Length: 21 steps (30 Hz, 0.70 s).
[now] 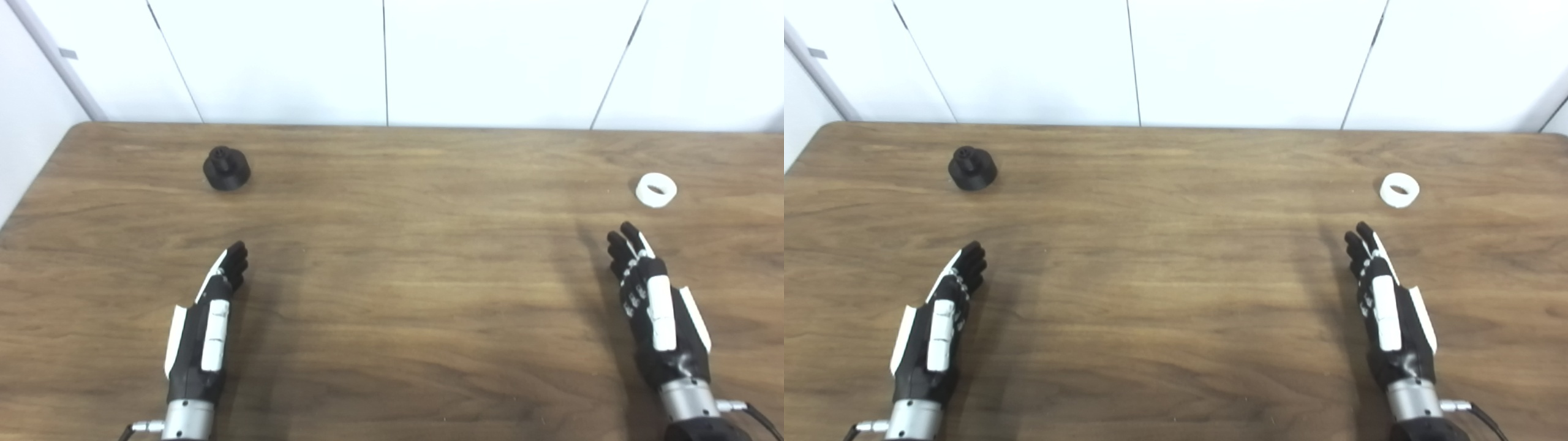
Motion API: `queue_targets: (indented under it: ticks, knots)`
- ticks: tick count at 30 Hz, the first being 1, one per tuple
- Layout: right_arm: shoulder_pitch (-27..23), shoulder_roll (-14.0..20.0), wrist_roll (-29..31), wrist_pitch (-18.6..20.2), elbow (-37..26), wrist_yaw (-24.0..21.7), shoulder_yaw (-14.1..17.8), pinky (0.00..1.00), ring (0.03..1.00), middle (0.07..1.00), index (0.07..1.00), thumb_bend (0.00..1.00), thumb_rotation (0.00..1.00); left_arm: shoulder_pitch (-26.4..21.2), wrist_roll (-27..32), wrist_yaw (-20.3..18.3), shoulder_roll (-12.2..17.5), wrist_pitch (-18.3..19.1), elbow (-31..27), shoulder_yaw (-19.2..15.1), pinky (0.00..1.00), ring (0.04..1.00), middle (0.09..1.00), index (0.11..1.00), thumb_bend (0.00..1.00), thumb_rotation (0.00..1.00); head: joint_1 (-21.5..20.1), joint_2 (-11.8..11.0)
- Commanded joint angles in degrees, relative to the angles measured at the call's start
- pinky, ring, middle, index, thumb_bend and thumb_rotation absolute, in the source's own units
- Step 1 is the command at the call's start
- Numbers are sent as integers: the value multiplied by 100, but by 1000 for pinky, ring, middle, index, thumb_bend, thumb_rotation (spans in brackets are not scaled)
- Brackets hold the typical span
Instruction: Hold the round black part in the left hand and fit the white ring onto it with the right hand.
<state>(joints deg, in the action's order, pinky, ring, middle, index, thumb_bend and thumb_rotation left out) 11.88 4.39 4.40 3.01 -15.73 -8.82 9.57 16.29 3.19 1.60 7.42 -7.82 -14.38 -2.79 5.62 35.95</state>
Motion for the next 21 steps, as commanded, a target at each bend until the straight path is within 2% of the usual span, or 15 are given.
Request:
queue_targets:
  ticks: [1, 10, 14, 21]
  knots:
    - [481, 52, -1, -159, -54, 24, -74, 1000, 982, 946, 960, 540, 1000, -122, -28, -19, -81, -172, 85, -29, 981, 944, 940, 934, 606, 968, 19, -19]
    - [475, 45, 25, -244, 30, 24, -64, 1000, 974, 946, 956, 545, 1000, -122, -71, -26, -94, -224, 121, -23, 972, 941, 938, 932, 586, 977, 38, -74]
    - [472, 48, 19, -295, 72, 26, -68, 1000, 972, 941, 956, 524, 1000, -132, -117, -19, -105, -248, 169, -11, 969, 942, 938, 931, 581, 979, 149, -210]
    - [429, 78, 3, -508, 313, 15, -68, 1000, 969, 945, 957, 535, 1000, -158, -259, 15, -161, -474, 371, 35, 949, 939, 936, 929, 583, 949, 503, -647]
